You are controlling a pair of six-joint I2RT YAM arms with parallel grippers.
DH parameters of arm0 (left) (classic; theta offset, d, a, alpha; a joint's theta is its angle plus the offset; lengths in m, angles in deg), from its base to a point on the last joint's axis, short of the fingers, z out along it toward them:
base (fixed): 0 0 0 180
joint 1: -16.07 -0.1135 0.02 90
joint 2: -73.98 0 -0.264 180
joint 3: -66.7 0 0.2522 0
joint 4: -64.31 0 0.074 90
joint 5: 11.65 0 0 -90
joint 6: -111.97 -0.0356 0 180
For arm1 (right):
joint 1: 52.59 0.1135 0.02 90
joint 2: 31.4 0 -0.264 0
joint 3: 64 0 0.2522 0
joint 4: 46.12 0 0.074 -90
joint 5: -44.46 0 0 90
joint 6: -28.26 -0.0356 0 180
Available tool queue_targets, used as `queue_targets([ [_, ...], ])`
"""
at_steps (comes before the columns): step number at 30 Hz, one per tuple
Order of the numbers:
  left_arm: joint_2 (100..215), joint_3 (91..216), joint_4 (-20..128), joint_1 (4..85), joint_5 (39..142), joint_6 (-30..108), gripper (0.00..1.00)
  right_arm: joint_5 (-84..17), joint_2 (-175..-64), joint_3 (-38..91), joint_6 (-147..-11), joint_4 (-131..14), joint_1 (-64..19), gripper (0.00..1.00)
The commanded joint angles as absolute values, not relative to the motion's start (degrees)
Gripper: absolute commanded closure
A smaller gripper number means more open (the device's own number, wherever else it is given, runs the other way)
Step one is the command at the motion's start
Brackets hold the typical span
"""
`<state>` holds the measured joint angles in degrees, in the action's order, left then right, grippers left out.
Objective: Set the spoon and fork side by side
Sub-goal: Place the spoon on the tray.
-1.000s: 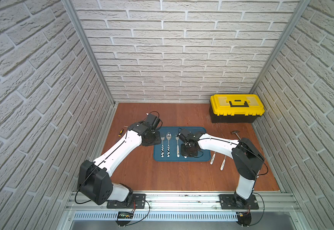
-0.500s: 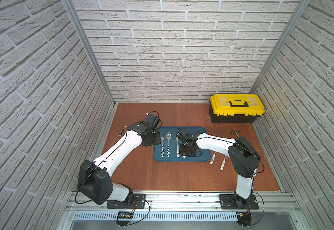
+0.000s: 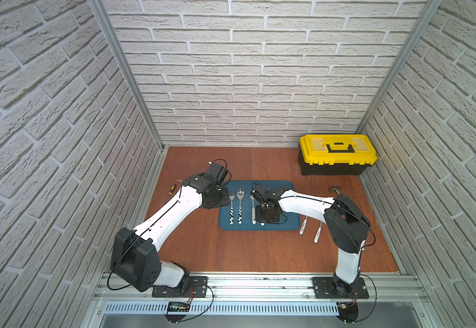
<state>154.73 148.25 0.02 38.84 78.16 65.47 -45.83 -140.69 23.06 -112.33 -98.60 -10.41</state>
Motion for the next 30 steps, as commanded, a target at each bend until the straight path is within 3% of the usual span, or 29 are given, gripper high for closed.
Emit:
queue_targets([
  [1, 155.2, 147.5, 1.3, 38.6, 78.6, 64.7, 0.50, -47.0, -141.0, 24.0, -111.9, -98.3, -9.9, 0.92],
  [24, 155.5, 147.0, 1.9, 38.5, 79.4, 64.5, 0.50, -46.9, -142.6, 23.9, -110.9, -97.2, -9.9, 0.90],
  [30, 155.5, 147.0, 1.8, 38.5, 79.5, 64.3, 0.49, -47.4, -142.6, 24.7, -110.7, -98.5, -9.9, 0.80],
])
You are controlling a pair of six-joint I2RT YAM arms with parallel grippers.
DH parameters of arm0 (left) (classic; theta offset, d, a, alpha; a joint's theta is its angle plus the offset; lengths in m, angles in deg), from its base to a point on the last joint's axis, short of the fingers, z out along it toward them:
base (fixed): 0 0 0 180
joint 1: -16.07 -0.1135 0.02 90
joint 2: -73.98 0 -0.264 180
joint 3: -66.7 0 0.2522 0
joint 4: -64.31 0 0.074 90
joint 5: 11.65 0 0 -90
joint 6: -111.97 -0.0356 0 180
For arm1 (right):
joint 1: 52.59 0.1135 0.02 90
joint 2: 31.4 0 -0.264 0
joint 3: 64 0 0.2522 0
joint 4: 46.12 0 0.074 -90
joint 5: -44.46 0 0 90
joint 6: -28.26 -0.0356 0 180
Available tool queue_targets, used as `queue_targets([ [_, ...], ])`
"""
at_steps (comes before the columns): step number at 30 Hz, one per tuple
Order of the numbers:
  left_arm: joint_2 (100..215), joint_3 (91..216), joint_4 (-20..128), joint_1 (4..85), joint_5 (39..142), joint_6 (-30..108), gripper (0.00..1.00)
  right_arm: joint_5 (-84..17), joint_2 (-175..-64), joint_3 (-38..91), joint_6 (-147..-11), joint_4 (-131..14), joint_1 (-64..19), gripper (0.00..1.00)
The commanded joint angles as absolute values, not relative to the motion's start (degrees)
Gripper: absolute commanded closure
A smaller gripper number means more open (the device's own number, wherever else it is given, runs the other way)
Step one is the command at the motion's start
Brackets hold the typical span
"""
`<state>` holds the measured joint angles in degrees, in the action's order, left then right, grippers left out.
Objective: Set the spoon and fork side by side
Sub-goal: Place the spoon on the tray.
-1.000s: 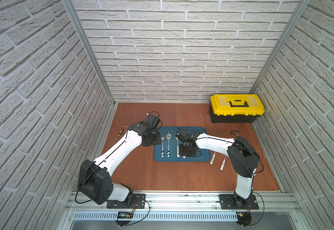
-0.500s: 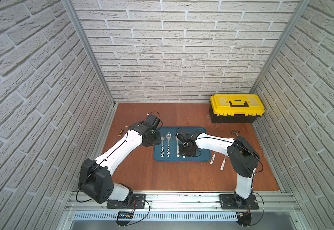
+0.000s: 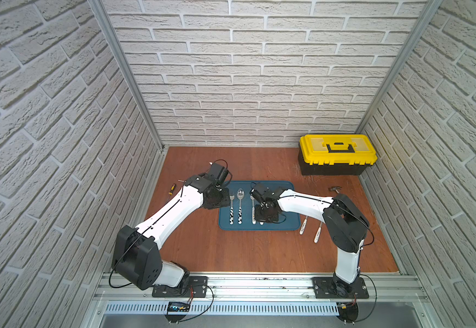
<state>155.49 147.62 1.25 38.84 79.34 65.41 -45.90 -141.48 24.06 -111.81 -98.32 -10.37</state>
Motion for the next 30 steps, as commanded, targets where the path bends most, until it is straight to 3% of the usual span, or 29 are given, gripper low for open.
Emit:
queue_targets([
  [1, 155.3, 147.1, 1.7, 38.6, 79.4, 64.2, 0.49, -47.7, -142.4, 24.8, -110.8, -98.8, -10.0, 0.78],
  [4, 154.9, 147.2, 1.7, 38.6, 79.4, 64.1, 0.48, -48.9, -141.6, 25.3, -110.6, -100.0, -9.9, 0.69],
  [13, 154.5, 147.6, 2.1, 38.8, 80.6, 63.7, 0.48, -51.2, -136.7, 25.8, -110.4, -102.0, -9.9, 0.64],
  [22, 159.5, 156.4, -0.4, 45.2, 78.3, 62.4, 0.48, -52.7, -122.7, 26.6, -109.1, -106.9, -10.2, 0.59],
  [25, 163.9, 161.9, 0.0, 50.5, 78.6, 62.2, 0.48, -59.3, -114.7, 21.9, -110.3, -110.0, -14.4, 0.58],
  [30, 176.7, 172.7, 1.1, 60.5, 83.0, 61.4, 0.48, -68.1, -97.1, 8.4, -111.9, -109.9, -28.6, 0.58],
])
